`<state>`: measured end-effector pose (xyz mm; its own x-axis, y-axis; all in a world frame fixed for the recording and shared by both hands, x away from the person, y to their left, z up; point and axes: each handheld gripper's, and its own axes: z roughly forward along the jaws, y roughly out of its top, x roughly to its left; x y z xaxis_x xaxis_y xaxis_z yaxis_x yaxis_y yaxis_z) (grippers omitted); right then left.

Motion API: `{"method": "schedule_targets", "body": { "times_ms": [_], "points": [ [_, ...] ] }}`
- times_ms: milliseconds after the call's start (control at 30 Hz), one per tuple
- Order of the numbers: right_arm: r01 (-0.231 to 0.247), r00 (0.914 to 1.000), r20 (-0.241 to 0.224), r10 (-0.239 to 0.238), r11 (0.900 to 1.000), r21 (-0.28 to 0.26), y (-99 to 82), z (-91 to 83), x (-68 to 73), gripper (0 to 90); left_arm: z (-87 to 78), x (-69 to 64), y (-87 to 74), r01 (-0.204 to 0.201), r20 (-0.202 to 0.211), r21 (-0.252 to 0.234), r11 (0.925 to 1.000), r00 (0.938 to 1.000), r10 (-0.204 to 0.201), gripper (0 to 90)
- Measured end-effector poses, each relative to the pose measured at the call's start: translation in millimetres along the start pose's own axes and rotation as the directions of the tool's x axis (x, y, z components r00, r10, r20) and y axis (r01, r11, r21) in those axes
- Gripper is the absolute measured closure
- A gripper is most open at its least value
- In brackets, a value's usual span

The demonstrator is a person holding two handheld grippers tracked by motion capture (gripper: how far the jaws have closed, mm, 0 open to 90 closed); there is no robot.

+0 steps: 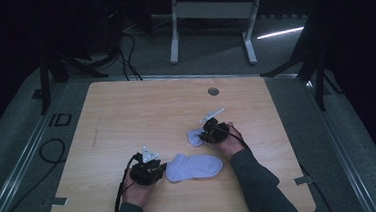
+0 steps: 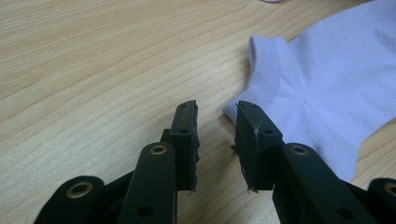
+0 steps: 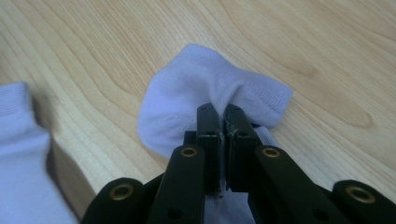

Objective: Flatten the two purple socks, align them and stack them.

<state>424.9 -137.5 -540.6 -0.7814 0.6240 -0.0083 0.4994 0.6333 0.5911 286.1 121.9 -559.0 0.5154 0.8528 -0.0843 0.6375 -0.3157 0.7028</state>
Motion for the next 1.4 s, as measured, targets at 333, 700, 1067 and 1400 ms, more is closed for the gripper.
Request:
{"method": "schedule_targets", "body": {
  "times_ms": [333,700,1067,1400],
  "points": [
    [0.020,0.9996,0.020,-0.017,0.9887,-0.149,3.0,-57.4,12.8,86.0,0.3,-1.0,0.1,-0.006,-0.001,0.003,1.0000,1.0000,0.006,68.8],
    [0.032,0.9995,0.007,-0.031,0.9592,-0.281,-4.3,-104.0,29.4,84.8,0.2,-2.6,0.2,-0.007,0.003,-0.004,1.0000,1.0000,0.007,69.6],
    [0.075,0.9969,0.000,-0.078,0.9575,-0.279,-13.5,-111.6,53.4,84.7,-4.6,-8.5,0.5,-0.036,0.038,-0.040,0.9986,0.9986,0.037,78.1],
    [0.094,0.9943,-0.026,-0.103,0.9675,-0.235,-15.7,-89.6,72.0,84.5,2.6,-14.2,-0.4,-0.061,0.084,0.004,0.9981,0.9946,0.061,85.7]
  ]
}}
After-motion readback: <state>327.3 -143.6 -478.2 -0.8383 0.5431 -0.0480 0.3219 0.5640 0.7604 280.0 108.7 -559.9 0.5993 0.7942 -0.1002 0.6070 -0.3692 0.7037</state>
